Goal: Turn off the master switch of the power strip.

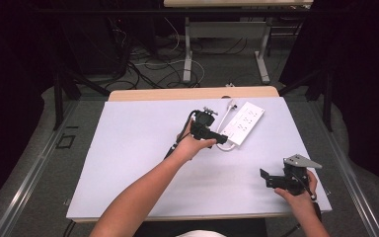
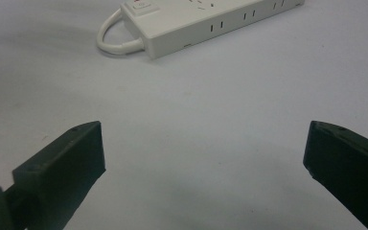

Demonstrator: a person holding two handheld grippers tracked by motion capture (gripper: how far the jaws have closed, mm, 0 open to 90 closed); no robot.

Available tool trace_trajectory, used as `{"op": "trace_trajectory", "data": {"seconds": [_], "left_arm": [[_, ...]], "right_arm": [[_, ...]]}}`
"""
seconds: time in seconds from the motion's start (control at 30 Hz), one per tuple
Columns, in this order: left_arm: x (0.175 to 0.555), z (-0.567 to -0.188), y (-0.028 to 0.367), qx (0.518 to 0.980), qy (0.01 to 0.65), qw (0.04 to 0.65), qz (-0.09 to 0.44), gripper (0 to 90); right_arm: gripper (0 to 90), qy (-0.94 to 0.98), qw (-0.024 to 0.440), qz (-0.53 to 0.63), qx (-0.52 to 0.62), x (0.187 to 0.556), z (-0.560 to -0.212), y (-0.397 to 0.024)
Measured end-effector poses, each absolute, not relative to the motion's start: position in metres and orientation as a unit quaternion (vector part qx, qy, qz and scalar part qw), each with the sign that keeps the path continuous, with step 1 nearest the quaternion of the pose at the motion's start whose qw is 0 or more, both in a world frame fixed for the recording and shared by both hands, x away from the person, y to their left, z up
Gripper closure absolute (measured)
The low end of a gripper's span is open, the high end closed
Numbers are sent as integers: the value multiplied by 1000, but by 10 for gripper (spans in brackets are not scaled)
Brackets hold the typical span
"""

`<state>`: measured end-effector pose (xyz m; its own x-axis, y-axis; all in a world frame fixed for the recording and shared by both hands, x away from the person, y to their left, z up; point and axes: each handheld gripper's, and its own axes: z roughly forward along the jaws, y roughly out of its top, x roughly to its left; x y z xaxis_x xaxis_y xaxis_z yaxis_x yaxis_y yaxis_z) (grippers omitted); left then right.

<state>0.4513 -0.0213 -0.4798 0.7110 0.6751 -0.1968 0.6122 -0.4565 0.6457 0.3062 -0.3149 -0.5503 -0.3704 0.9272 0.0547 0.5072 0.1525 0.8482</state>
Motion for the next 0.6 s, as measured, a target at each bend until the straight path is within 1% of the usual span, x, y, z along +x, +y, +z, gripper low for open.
{"op": "trace_trajectory", "data": {"seconds": [0.03, 0.13, 0.23, 0.4, 0.5, 0.6], "left_arm": [[450, -480, -20, 851, 378, 361, 51, 58], [448, -481, -16, 849, 381, 361, 60, 49], [447, -481, -12, 849, 384, 360, 59, 5], [445, -480, -5, 848, 383, 362, 59, 3], [444, -478, -3, 846, 385, 365, 50, 3], [441, -476, -2, 844, 385, 369, 59, 3]], "right_arm": [[0, 717, 255, 415, 498, 307, -550, -315], [0, 715, 256, 416, 499, 307, -551, -315], [0, 715, 256, 416, 500, 307, -551, -314], [0, 714, 257, 417, 500, 307, -551, -314], [0, 716, 254, 416, 500, 306, -550, -314], [0, 714, 257, 416, 500, 307, -551, -314]]}}
